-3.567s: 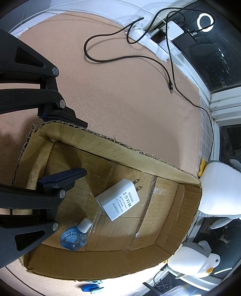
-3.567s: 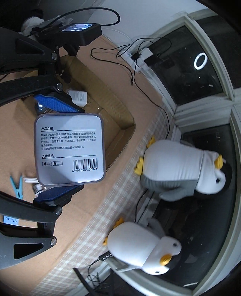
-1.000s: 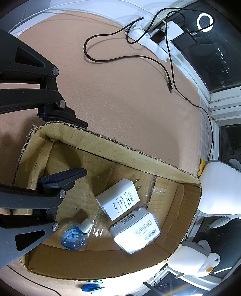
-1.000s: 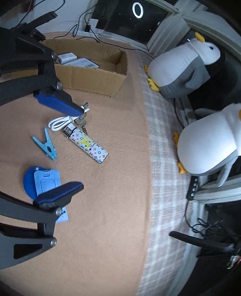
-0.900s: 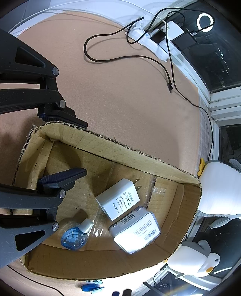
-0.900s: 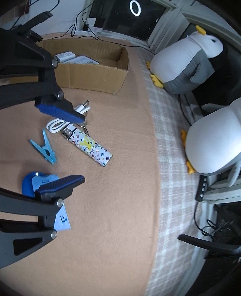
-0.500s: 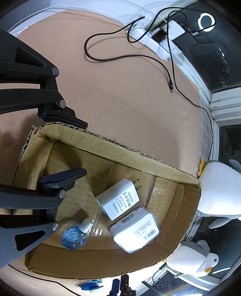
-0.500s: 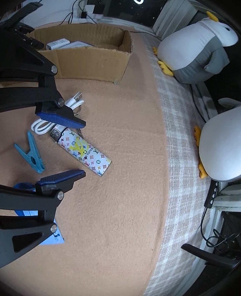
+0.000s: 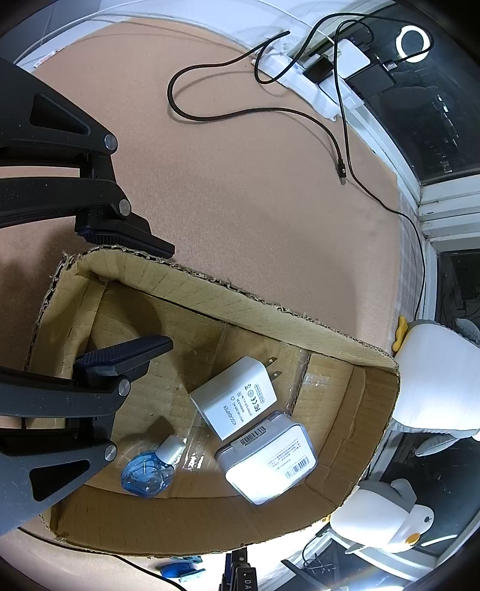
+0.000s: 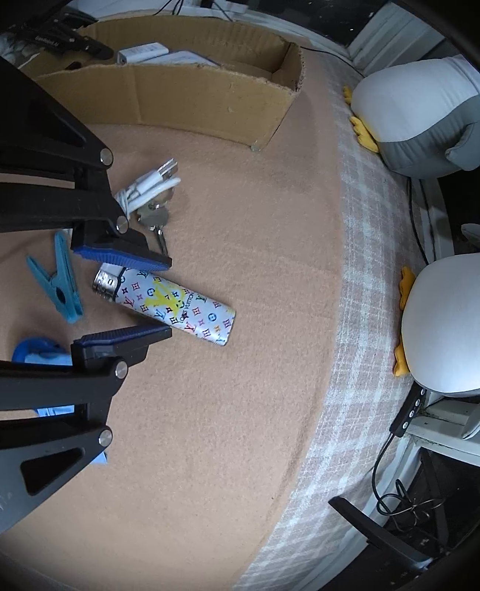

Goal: Organize rigid objects
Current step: 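Return the right tool and grasp the patterned lighter, then carry the patterned lighter into the box and open the right tool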

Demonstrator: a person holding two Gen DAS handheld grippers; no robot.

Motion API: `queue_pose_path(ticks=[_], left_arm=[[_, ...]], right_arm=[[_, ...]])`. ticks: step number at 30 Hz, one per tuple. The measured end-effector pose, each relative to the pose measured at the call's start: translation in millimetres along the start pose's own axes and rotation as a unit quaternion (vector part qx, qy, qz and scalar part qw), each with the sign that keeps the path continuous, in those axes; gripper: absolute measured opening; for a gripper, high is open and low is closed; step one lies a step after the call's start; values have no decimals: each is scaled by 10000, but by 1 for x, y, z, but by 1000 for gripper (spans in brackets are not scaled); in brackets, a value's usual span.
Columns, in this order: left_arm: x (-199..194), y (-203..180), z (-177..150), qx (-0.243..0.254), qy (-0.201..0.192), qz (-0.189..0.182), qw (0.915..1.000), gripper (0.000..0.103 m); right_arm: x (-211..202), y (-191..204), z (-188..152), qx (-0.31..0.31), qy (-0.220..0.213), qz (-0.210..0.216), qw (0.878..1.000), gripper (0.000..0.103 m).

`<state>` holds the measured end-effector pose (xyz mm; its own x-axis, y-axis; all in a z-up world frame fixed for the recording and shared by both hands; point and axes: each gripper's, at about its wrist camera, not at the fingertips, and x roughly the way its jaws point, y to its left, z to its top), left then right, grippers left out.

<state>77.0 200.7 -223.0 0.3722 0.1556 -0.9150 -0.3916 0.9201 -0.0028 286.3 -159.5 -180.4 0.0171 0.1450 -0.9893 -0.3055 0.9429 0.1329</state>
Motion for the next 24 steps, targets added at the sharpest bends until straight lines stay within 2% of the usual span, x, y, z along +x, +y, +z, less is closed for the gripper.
queue_pose_path(ticks=[4, 9, 11, 16, 24], left_arm=[[0, 0, 0, 4, -1, 4, 10000, 47], [0, -1, 0, 4, -3, 7, 10000, 47], [0, 0, 0, -5, -6, -1, 10000, 47], [0, -1, 0, -18, -5, -11, 10000, 47], [0, -1, 0, -19, -5, -13, 10000, 47]], right_arm=[[0, -8, -1, -106, -24, -106, 9999, 22], [2, 2, 1, -406, -75, -283, 9987, 21], [3, 0, 1, -331, -96, -165, 9993, 21], [-2, -20, 0, 140, -108, 475, 9987, 20], [-25, -38, -2, 408, -301, 914, 9945, 20]])
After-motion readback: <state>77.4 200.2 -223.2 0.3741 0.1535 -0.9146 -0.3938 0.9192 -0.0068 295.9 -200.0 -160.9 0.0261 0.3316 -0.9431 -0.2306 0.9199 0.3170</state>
